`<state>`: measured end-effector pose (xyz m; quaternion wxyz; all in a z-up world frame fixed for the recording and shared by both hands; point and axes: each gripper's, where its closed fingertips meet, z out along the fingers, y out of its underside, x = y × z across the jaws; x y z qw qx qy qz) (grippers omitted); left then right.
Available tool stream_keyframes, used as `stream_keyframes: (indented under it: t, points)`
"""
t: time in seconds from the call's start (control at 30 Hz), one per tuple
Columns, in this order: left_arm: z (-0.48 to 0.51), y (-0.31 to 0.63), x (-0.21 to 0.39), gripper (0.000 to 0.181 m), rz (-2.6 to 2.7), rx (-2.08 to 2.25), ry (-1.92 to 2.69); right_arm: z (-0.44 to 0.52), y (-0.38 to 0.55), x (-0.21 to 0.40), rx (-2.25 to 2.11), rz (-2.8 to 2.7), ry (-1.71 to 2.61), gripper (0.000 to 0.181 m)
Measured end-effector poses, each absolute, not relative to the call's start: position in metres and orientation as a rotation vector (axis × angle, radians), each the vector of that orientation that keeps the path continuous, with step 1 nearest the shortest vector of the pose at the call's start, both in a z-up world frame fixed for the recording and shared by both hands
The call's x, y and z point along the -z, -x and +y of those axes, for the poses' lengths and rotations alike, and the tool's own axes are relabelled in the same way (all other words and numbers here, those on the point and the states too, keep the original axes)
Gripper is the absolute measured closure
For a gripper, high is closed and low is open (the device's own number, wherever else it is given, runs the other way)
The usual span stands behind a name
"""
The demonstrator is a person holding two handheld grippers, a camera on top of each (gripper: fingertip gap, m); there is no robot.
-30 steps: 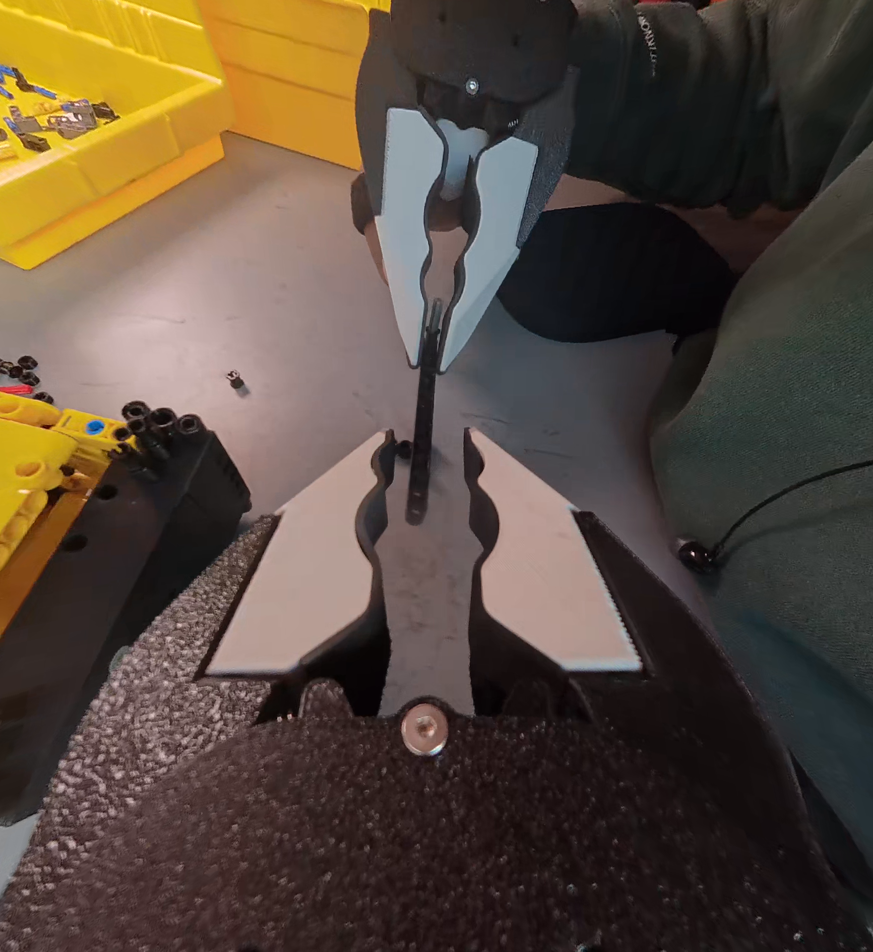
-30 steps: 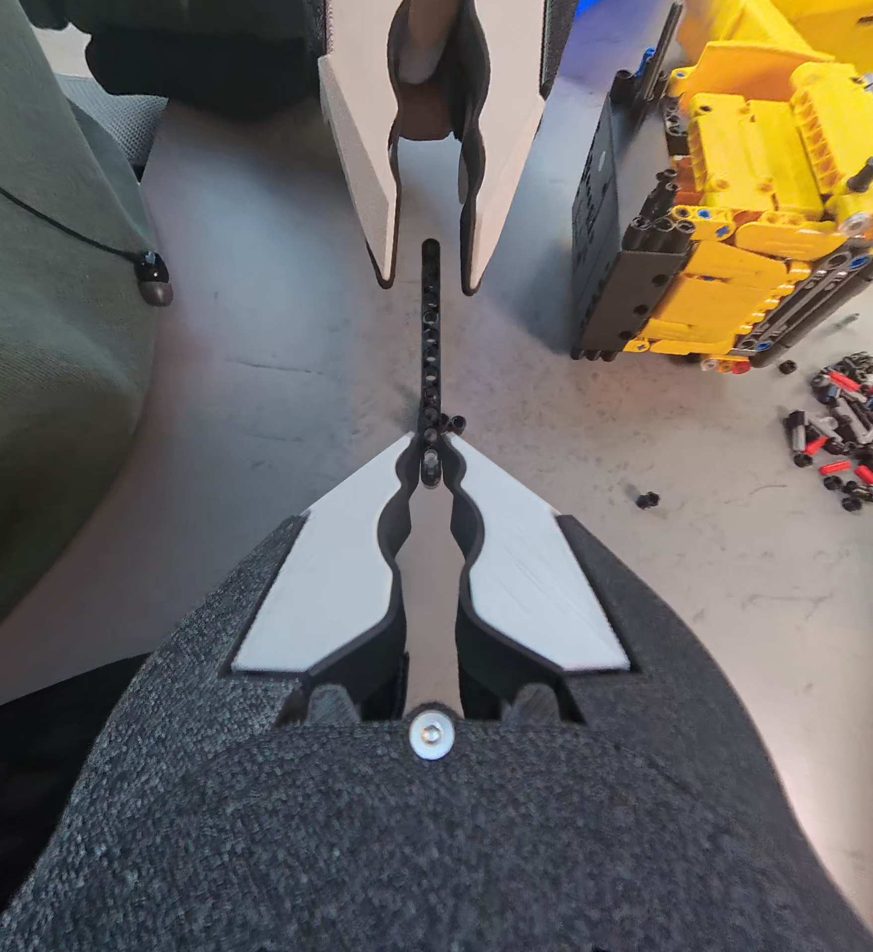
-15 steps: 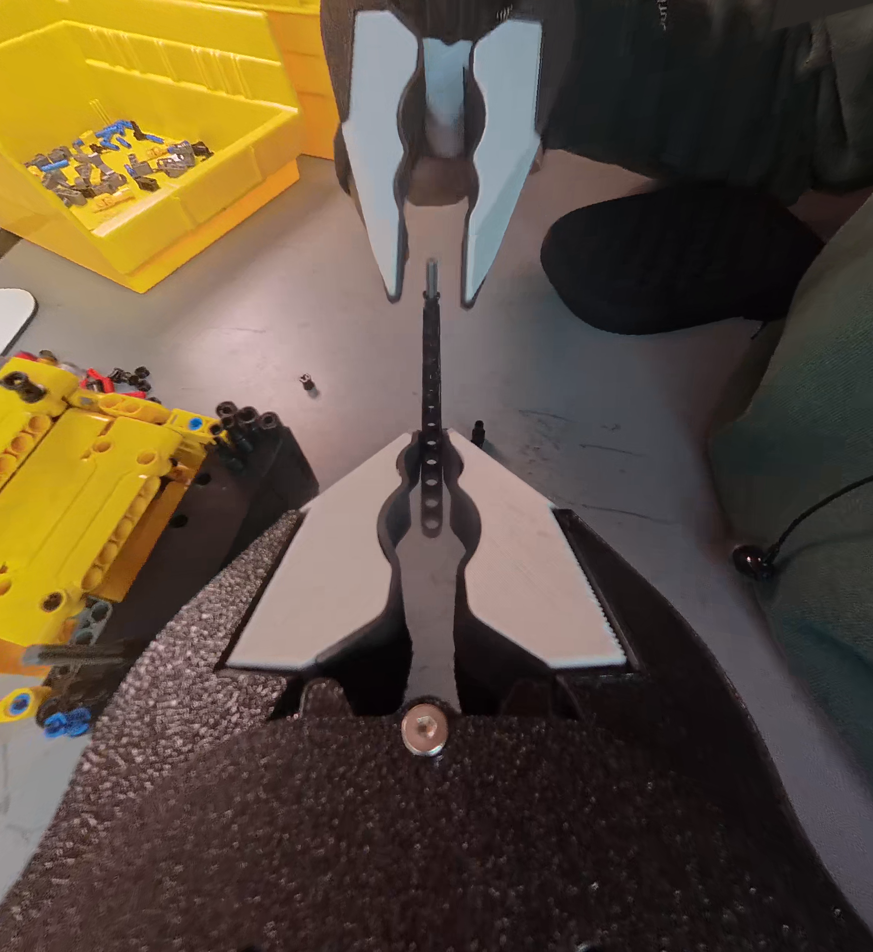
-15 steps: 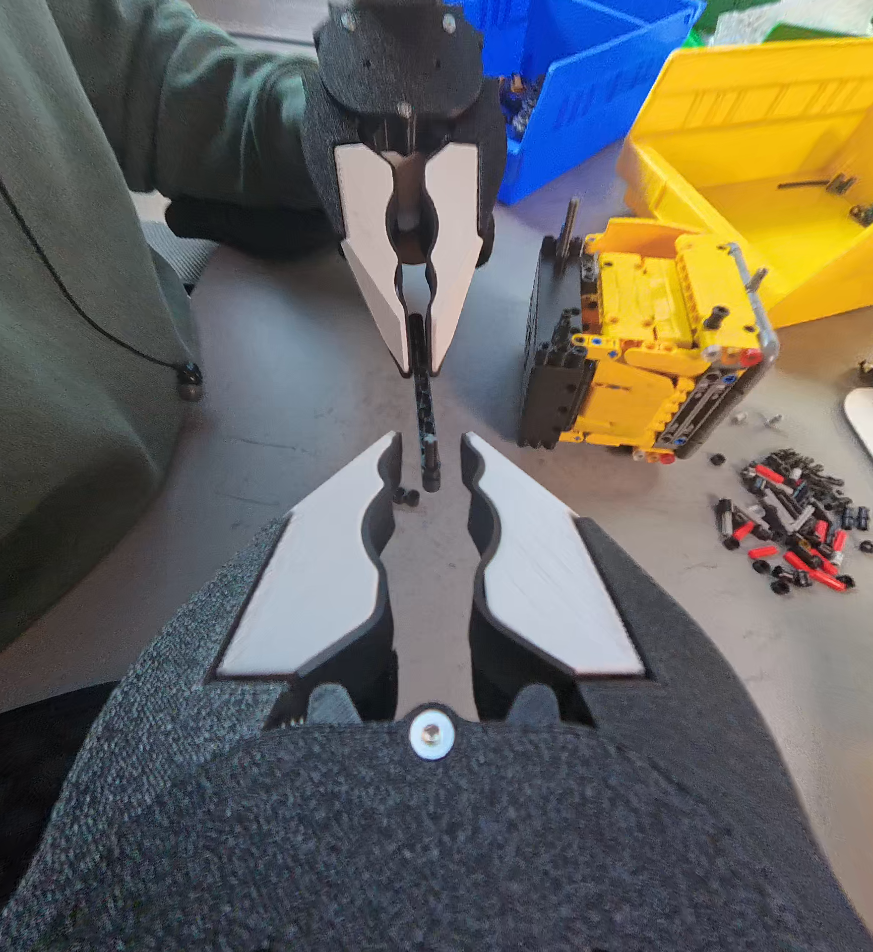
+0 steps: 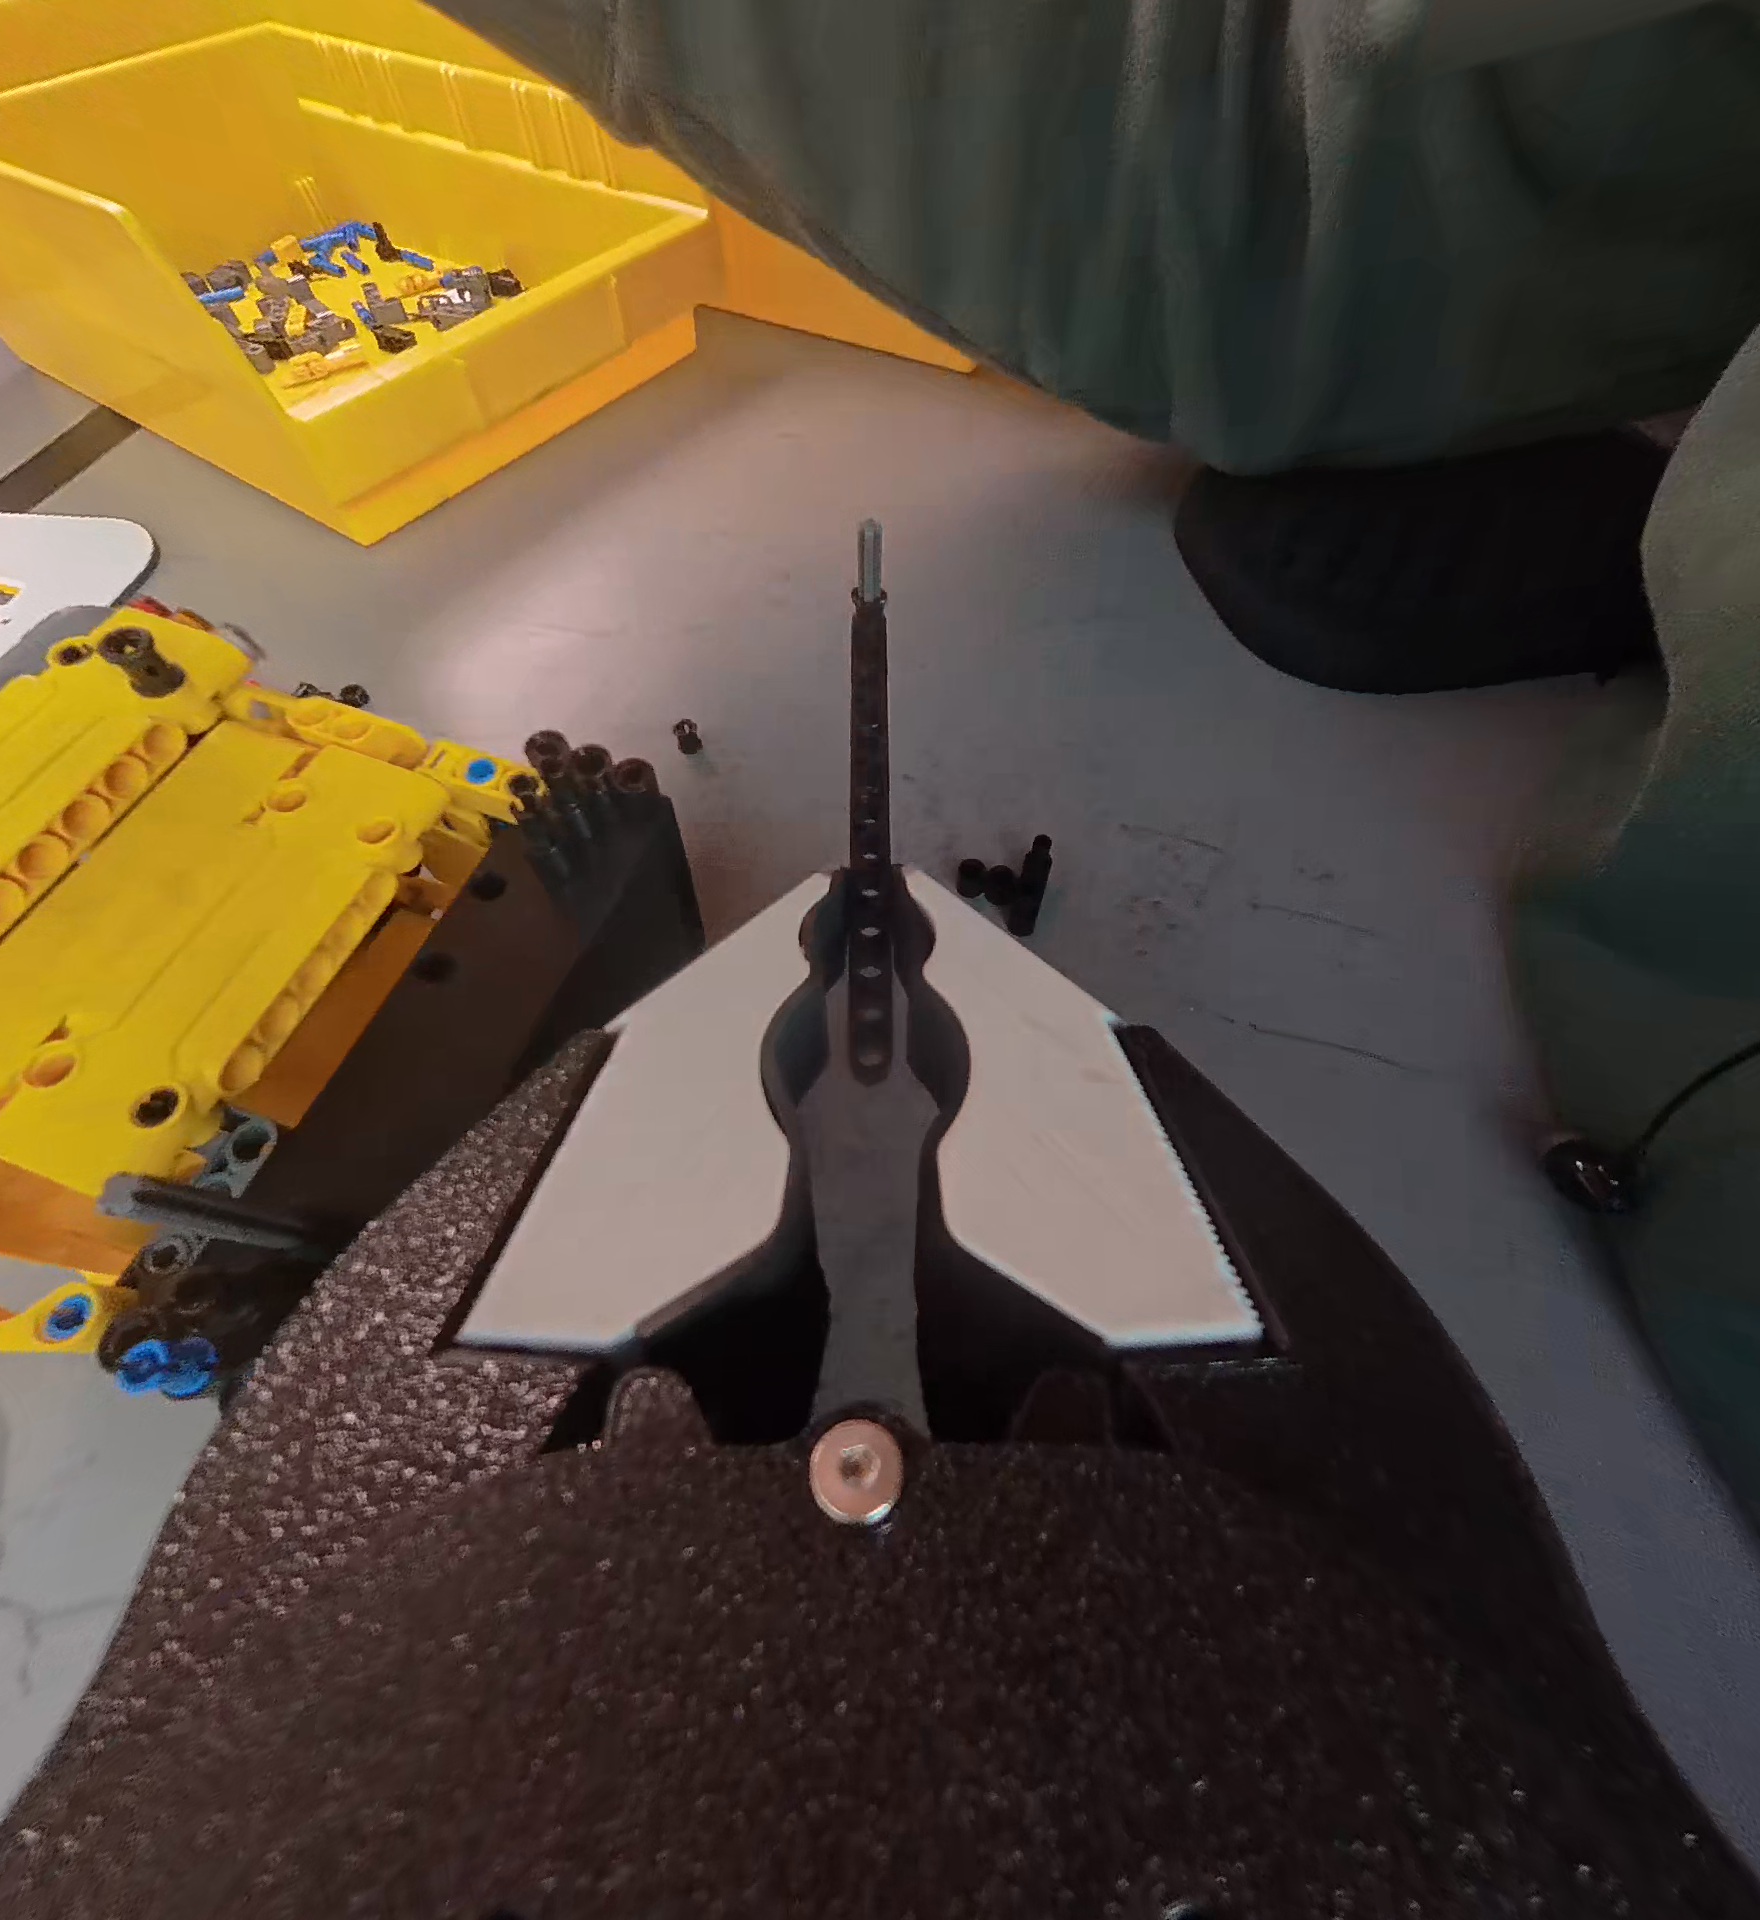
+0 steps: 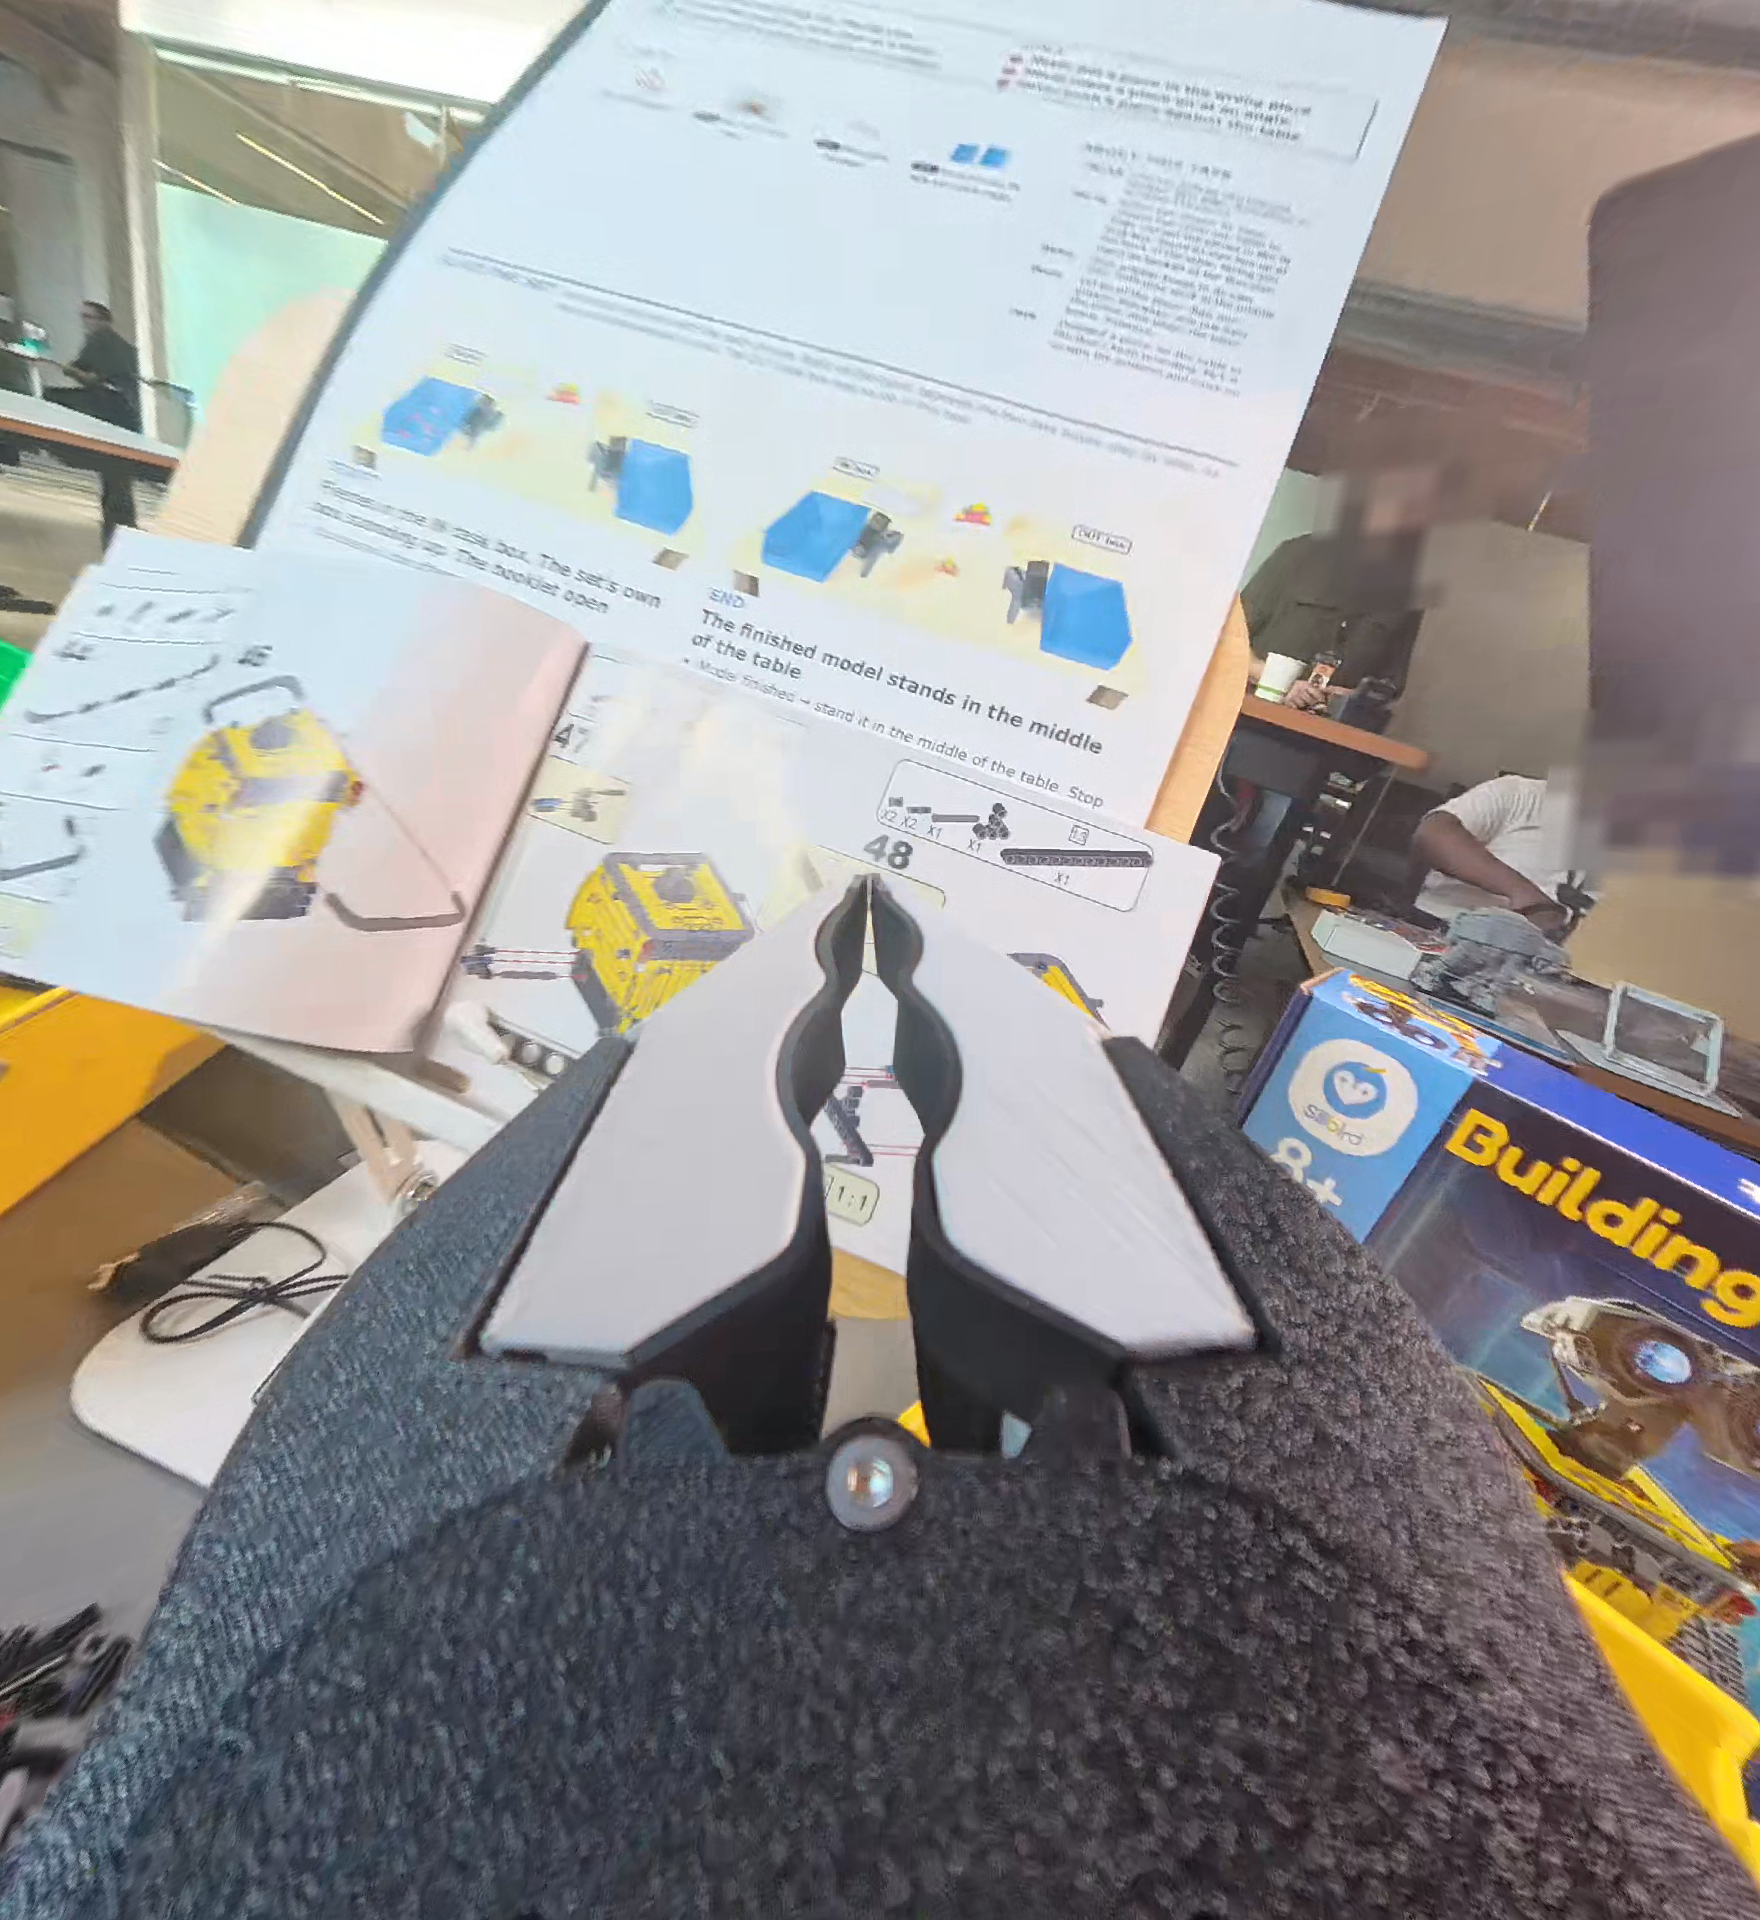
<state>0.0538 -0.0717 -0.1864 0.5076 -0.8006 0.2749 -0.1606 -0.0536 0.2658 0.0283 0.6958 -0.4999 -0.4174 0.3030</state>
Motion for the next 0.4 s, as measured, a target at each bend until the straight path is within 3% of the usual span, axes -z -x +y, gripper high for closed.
stream_keyframes:
  t: [0.4]
  points:
    - [-0.066, -0.048, 0.188, 0.175, 0.626, 0.383, 1.909, 0.287, 0.086, -0.011, -0.622, -0.936, 1.103, 0.181]
